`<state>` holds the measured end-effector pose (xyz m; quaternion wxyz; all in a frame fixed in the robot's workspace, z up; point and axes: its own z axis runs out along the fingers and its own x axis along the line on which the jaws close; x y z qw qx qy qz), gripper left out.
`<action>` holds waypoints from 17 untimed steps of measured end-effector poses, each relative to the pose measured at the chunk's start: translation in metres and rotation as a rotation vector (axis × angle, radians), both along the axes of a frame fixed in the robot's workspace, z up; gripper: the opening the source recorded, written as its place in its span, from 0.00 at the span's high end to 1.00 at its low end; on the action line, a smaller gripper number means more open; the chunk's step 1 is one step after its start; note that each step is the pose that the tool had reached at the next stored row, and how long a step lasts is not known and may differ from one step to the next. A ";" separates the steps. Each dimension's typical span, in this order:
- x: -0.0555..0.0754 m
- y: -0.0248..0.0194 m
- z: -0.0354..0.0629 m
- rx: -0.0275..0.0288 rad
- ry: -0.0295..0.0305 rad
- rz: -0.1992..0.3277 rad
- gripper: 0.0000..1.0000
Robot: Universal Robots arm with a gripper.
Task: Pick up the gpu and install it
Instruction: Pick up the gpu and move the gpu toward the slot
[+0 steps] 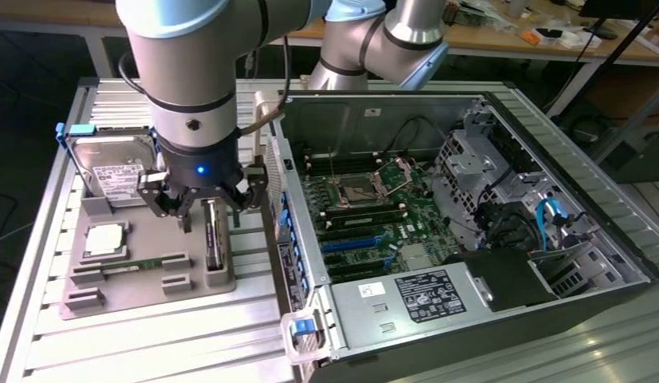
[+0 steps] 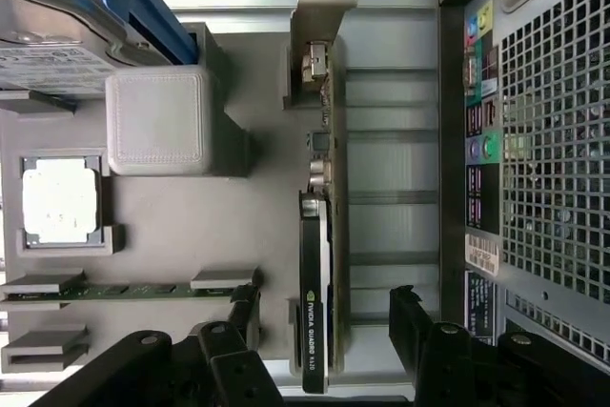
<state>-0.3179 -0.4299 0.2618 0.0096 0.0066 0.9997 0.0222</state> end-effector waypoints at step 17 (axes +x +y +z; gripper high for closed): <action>0.001 0.0052 -0.0220 -0.0056 0.0000 0.000 0.34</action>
